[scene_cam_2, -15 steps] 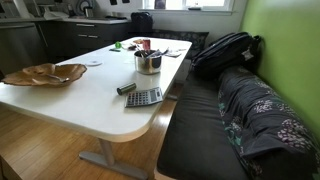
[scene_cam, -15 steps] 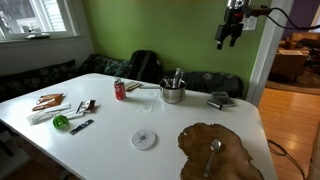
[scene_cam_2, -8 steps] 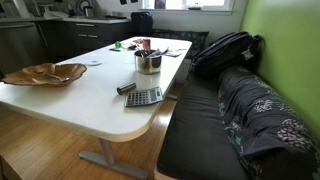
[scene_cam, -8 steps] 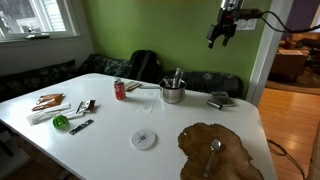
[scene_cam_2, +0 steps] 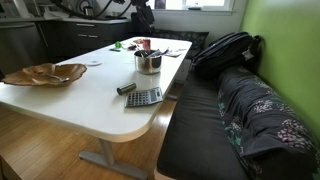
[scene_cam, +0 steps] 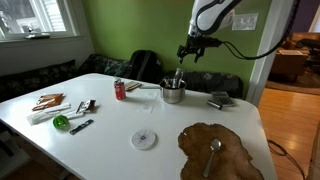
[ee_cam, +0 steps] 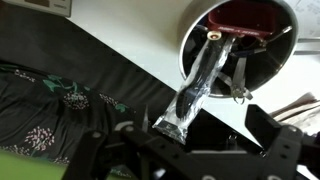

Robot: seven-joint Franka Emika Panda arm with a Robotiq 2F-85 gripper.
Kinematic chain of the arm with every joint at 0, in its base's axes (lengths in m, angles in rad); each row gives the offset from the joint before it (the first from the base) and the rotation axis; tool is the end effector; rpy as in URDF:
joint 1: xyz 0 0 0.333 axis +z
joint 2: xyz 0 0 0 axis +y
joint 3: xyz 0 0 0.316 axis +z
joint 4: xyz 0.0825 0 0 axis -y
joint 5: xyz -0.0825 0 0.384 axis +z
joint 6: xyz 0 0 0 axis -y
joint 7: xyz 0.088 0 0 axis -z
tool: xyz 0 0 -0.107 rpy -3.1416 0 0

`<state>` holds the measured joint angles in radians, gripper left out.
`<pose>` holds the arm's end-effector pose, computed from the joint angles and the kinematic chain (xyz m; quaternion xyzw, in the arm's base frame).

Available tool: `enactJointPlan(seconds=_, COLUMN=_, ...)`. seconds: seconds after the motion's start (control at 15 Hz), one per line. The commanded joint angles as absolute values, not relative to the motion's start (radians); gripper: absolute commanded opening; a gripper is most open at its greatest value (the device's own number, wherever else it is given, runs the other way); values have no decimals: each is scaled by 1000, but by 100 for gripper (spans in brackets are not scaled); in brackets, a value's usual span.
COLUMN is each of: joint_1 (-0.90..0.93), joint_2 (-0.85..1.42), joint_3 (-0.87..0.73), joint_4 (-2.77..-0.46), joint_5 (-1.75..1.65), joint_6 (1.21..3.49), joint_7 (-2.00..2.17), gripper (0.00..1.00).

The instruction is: Remove the plastic bag from the pot and put it on the table

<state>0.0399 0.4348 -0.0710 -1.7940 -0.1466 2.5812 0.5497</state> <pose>0.6815 -0.0137 0.3457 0.9569 -0.2233 0.1851 0.0164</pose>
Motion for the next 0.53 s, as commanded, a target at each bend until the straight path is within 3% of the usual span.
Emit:
enactJointPlan(seconds=0.0, joint_1=80, joint_2=484, joint_3=-111, joint_4=-1742, joint_5=-124, joint_6=2581, joint_7=553, gripper=100)
enactJointPlan(seconds=0.47, joint_1=116, joint_2=629, joint_3=-168, joint_4=-1599, joint_5=-132, joint_6=2621, joint_7=638, gripper=100)
